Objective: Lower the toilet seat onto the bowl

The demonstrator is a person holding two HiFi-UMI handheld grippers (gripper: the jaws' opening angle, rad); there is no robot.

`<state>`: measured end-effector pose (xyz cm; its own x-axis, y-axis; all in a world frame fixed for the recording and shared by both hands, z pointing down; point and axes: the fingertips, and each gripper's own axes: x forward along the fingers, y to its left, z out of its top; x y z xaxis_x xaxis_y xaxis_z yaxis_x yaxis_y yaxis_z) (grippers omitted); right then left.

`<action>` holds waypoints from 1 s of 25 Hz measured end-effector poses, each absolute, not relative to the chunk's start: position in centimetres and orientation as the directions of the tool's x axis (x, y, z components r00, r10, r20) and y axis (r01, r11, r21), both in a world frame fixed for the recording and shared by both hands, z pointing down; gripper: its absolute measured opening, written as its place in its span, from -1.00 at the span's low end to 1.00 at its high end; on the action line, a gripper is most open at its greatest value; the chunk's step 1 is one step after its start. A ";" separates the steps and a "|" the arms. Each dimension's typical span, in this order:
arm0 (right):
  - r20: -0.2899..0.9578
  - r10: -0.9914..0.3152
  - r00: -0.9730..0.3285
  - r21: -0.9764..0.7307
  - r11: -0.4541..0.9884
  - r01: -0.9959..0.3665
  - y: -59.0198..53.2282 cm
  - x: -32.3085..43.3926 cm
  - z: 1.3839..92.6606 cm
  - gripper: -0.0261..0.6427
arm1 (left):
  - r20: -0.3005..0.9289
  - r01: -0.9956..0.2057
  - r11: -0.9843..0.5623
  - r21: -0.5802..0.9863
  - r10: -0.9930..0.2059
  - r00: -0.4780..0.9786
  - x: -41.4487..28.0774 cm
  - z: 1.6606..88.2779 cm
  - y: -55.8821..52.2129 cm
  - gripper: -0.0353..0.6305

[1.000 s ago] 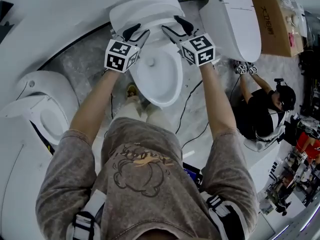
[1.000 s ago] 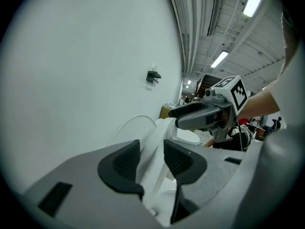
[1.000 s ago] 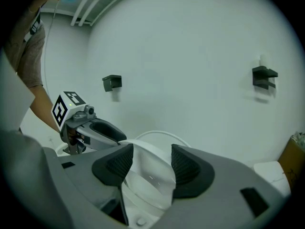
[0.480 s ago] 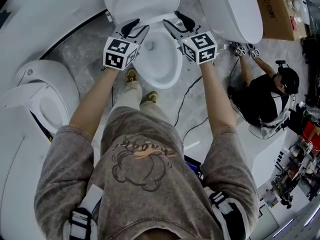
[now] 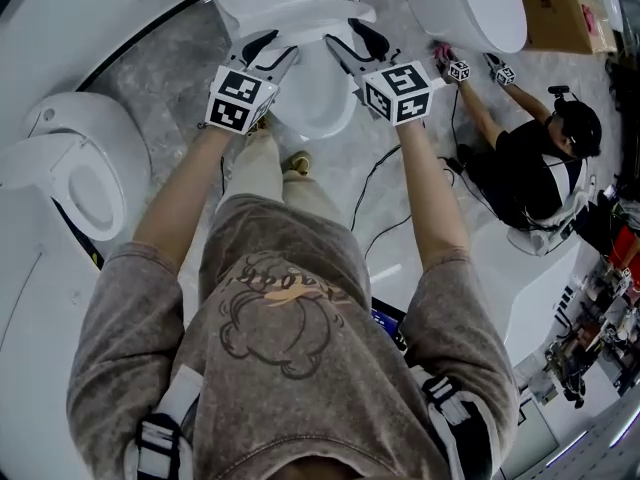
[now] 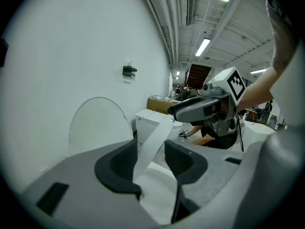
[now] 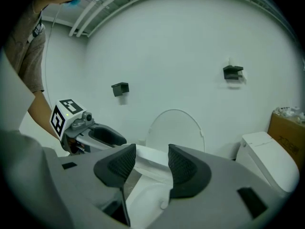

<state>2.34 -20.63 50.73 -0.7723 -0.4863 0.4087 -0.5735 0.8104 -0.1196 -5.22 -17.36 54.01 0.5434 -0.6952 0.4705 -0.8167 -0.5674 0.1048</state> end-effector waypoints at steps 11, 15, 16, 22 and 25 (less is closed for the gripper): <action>0.452 -0.486 -0.748 -0.185 0.769 -0.612 -11.6 8.4 56.0 -0.23 | 0.508 -0.780 -0.582 0.228 -0.613 0.606 0.7 58.4 -8.8 -0.31; 0.471 -0.491 -0.733 -0.211 0.744 -0.634 -8.9 9.0 59.0 -0.26 | 0.534 -0.777 -0.575 0.256 -0.586 0.610 1.0 61.3 -6.4 -0.31; 0.475 -0.496 -0.727 -0.217 0.734 -0.643 -8.5 9.2 59.8 -0.29 | 0.537 -0.776 -0.572 0.265 -0.581 0.612 0.9 62.0 -6.0 -0.32; 0.584 -0.447 -0.678 -0.264 0.685 -0.679 -4.8 11.8 66.1 -0.31 | 0.581 -0.752 -0.579 0.315 -0.509 0.635 2.4 66.1 -3.8 -0.37; 0.644 -0.388 -0.659 -0.278 0.684 -0.674 -3.0 12.7 69.6 -0.31 | 0.602 -0.741 -0.593 0.316 -0.478 0.639 3.4 67.7 -3.5 -0.39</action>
